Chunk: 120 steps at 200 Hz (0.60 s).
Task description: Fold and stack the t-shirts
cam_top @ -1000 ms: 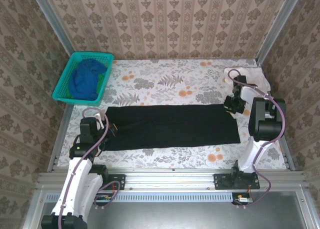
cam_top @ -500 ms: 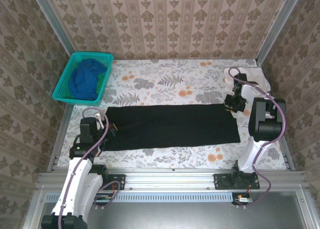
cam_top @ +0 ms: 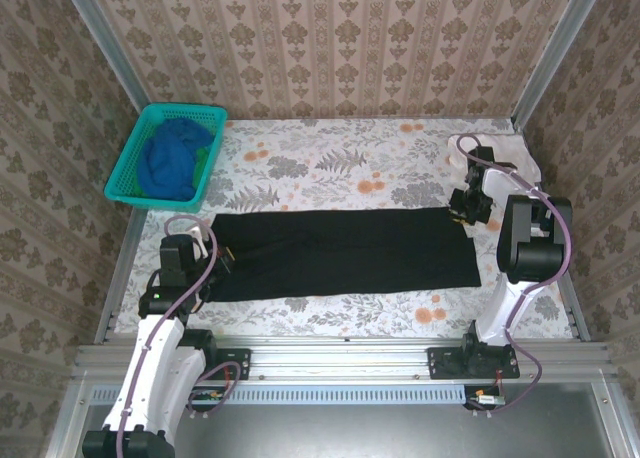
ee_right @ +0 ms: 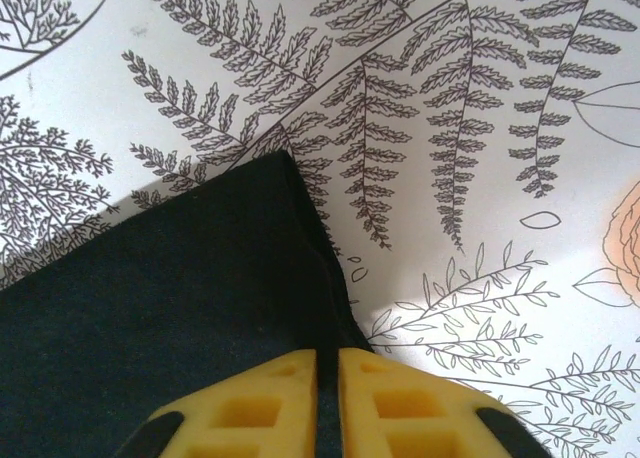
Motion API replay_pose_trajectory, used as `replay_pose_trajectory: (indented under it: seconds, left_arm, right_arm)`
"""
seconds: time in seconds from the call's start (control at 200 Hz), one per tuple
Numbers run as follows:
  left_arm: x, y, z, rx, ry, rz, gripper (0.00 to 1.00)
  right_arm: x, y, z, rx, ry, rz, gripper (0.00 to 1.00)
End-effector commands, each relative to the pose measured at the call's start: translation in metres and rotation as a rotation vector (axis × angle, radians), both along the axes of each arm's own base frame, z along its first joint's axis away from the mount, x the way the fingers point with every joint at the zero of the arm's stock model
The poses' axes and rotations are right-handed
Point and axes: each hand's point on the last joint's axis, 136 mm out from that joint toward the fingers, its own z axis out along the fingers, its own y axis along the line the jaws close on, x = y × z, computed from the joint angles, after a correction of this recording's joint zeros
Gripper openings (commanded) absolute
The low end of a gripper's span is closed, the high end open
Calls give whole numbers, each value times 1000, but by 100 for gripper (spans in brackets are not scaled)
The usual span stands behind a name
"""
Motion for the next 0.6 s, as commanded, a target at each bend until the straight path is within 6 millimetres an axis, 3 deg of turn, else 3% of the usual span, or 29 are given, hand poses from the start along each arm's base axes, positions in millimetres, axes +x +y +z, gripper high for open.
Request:
replay_pose_trajectory:
  seconds: [0.0, 0.1, 0.395, 0.595]
  left_arm:
    - [3, 0, 9, 20, -32, -13, 0]
    - [3, 0, 10, 19, -35, -12, 0]
    - [8, -2, 17, 9, -63, -16, 0]
    - [26, -14, 45, -19, -134, -74, 0]
  right_arm:
    - [1, -2, 3, -19, 13, 15, 11]
    - [1, -2, 7, -23, -1, 13, 0]
    - [26, 0, 56, -27, -112, 31, 0]
    - [52, -2, 44, -12, -83, 44, 0]
